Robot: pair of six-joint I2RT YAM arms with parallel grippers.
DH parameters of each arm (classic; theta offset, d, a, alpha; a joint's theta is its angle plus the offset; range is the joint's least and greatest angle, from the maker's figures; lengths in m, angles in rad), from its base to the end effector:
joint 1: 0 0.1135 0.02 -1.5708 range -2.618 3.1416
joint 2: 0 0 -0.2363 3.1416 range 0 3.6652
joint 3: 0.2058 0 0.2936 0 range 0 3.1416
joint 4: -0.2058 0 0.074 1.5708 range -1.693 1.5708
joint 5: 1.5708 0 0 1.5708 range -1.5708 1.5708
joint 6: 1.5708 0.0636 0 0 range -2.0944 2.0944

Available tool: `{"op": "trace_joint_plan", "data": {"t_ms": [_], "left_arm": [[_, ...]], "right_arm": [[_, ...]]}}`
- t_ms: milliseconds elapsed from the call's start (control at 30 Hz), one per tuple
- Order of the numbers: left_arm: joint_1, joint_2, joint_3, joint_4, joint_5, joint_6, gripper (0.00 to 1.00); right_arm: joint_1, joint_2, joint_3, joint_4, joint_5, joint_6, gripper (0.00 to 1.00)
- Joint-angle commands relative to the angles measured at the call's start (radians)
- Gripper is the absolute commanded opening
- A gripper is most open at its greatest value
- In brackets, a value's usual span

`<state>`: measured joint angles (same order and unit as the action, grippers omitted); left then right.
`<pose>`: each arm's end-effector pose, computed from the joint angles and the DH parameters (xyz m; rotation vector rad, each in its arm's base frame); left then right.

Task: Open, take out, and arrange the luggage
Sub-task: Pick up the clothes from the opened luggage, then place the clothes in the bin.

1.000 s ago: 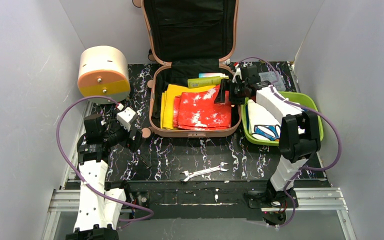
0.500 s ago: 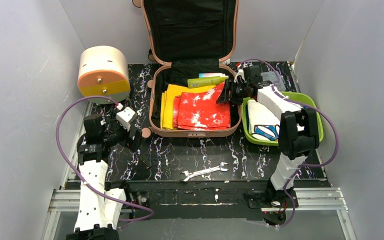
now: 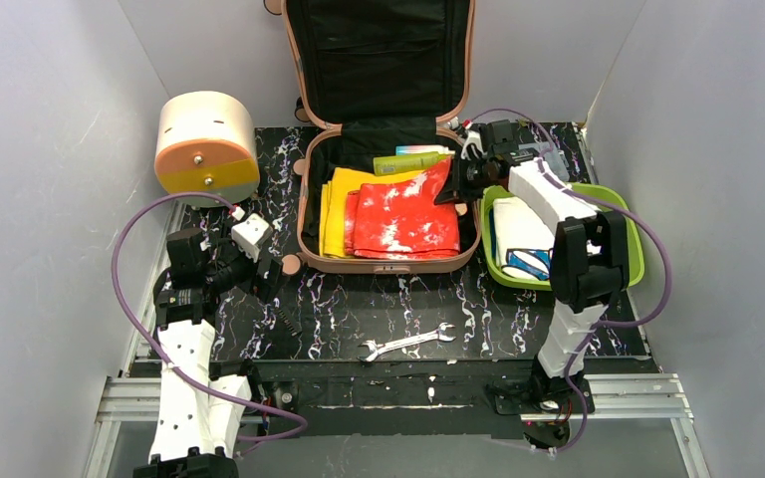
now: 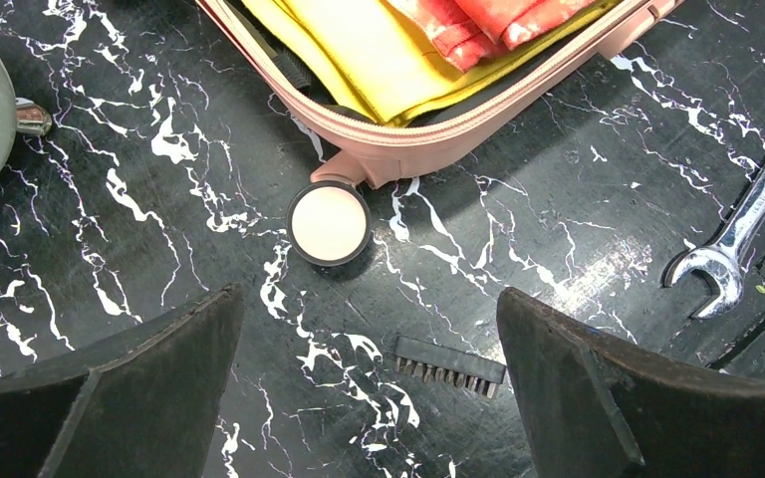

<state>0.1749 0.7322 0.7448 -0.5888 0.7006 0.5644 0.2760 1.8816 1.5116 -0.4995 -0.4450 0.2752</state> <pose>0.2373 0.0003 0.2683 0.7659 1.8604 -0.2853 0.4416 0.1535 0.1901 -0.2057 2.4735 0.7847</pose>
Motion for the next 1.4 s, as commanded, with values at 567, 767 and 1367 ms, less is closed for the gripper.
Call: {"op": "trace_joint_plan", "data": {"t_ms": [567, 767, 1367], "left_arm": [[0.007, 0.001, 0.001, 0.013, -0.018, -0.022, 0.98], [0.008, 0.009, 0.007, 0.016, -0.016, -0.027, 0.98], [0.008, 0.002, -0.002, 0.018, -0.011, -0.032, 0.98]], "right_arm": [[-0.171, -0.304, 0.102, -0.276, 0.37, -0.263, 0.01], [-0.262, -0.346, 0.055, -0.298, 0.473, -0.41, 0.01], [-0.526, -0.203, 0.073, -0.237, 0.468, -0.744, 0.01]]}}
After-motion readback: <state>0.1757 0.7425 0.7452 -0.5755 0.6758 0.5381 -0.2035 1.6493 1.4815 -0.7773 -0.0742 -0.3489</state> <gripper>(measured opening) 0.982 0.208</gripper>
